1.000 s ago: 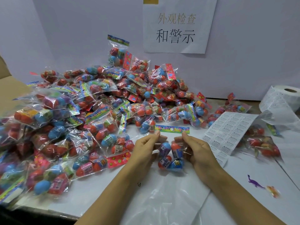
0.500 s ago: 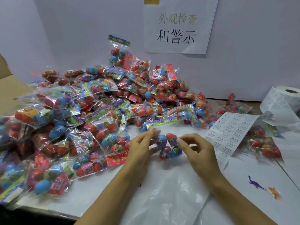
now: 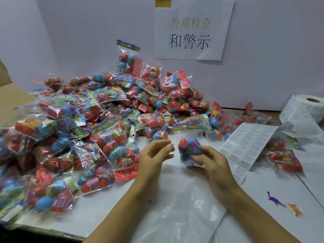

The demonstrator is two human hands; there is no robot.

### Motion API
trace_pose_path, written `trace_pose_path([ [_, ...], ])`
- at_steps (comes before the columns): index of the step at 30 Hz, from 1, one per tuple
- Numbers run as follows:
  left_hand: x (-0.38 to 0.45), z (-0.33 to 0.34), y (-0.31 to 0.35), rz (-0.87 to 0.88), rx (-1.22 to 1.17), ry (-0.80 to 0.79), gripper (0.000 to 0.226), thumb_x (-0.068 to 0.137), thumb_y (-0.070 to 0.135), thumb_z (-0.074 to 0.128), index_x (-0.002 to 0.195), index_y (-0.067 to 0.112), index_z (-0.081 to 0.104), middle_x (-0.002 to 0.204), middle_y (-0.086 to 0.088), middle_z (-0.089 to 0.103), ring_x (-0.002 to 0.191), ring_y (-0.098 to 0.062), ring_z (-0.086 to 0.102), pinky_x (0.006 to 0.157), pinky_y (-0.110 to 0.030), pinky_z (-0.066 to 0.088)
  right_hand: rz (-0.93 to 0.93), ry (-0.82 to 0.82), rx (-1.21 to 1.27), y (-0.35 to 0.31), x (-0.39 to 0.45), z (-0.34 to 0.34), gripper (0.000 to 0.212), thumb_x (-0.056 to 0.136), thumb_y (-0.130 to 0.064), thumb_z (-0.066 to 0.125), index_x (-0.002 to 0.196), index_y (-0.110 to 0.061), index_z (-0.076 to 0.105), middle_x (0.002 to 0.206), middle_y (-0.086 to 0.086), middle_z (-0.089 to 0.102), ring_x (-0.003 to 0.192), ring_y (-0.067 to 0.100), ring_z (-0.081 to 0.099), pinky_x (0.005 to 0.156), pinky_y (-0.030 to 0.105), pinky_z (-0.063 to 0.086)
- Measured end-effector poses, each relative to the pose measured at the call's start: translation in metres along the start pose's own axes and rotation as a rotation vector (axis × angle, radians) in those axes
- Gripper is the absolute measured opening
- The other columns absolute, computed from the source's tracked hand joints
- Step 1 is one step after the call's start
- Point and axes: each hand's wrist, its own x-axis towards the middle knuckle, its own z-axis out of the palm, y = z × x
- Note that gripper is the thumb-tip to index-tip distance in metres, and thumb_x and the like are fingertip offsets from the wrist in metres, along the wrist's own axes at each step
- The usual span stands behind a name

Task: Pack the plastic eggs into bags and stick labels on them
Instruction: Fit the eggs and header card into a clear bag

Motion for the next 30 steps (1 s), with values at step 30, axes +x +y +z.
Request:
trace_pose_path([
  [30, -0.003, 0.000, 0.002, -0.047, 0.026, -0.032, 0.012, 0.083, 0.007, 0.081, 0.086, 0.019, 0.080, 0.096, -0.012, 0.079, 0.089, -0.024, 0.076, 0.072, -0.028, 0.059, -0.070, 0.153, -0.108, 0.006, 0.005, -0.003, 0.035, 0.081, -0.014, 0.082, 0.109, -0.026, 0.067, 0.106, -0.002, 0.069, 0.107, 0.020, 0.069, 0.092, 0.036, 0.057],
])
